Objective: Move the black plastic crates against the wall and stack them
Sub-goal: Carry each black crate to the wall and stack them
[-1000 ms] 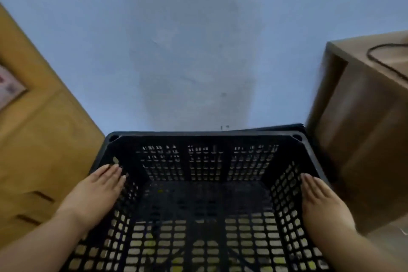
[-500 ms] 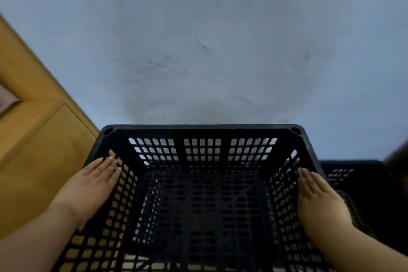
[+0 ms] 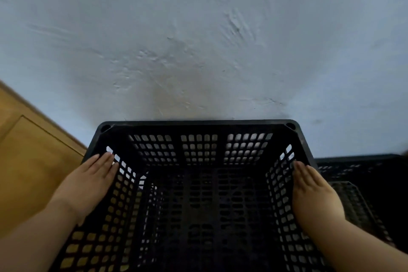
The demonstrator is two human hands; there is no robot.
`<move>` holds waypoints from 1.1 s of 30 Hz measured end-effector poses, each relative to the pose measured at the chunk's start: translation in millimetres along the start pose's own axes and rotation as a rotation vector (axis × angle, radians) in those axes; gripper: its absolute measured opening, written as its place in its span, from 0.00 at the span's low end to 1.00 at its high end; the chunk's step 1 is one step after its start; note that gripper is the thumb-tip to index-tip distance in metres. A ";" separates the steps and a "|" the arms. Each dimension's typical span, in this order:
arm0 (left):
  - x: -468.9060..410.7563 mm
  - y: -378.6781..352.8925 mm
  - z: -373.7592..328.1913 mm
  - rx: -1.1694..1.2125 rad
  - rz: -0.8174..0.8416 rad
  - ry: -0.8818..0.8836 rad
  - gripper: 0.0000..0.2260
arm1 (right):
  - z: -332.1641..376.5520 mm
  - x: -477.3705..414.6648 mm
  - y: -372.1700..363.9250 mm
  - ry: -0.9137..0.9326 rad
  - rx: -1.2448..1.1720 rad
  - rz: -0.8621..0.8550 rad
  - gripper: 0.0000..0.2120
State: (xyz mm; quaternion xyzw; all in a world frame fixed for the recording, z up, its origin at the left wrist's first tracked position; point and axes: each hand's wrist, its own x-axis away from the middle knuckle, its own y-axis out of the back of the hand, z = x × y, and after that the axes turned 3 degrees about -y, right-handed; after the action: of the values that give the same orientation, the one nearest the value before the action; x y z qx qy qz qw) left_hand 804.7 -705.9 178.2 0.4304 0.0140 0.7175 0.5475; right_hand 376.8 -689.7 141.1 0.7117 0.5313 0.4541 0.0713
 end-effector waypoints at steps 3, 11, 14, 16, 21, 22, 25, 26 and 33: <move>-10.9 -13.4 2.5 0.021 -0.033 -0.026 0.43 | 4.9 -5.6 9.8 -0.018 -0.011 -0.016 0.26; -26.3 -27.2 -1.2 0.108 -0.141 -0.147 0.29 | 19.3 -6.8 7.8 -0.080 -0.135 -0.096 0.24; -31.8 -26.0 4.1 0.201 -0.357 -0.222 0.36 | 20.4 -5.8 11.1 -0.117 -0.265 -0.152 0.30; -35.7 -7.2 4.1 0.230 -0.471 -0.223 0.32 | 16.2 -4.2 14.4 -0.181 -0.459 -0.359 0.36; -37.6 85.7 -22.2 0.344 -0.703 -0.283 0.29 | -19.5 21.8 10.8 -0.351 -0.797 -0.447 0.28; -33.8 110.5 -30.9 0.350 -0.747 -0.302 0.28 | -30.4 32.8 7.9 -0.399 -0.826 -0.417 0.29; -17.9 184.1 -66.2 0.367 -0.845 -0.380 0.29 | -61.4 65.0 -27.7 -0.537 -0.807 -0.358 0.26; -9.4 207.8 -81.8 0.372 -0.874 -0.404 0.29 | -71.3 79.5 -41.4 -0.579 -0.842 -0.303 0.26; 82.9 353.9 -239.1 0.215 -1.096 -0.690 0.32 | -130.5 215.9 -188.2 -0.875 -1.119 0.002 0.28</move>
State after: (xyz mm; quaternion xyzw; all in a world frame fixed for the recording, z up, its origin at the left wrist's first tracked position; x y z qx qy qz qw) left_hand 377.1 -673.6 251.6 0.6186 0.1266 0.1503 0.7607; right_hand 157.4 -482.2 229.8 0.6859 0.1403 0.3314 0.6325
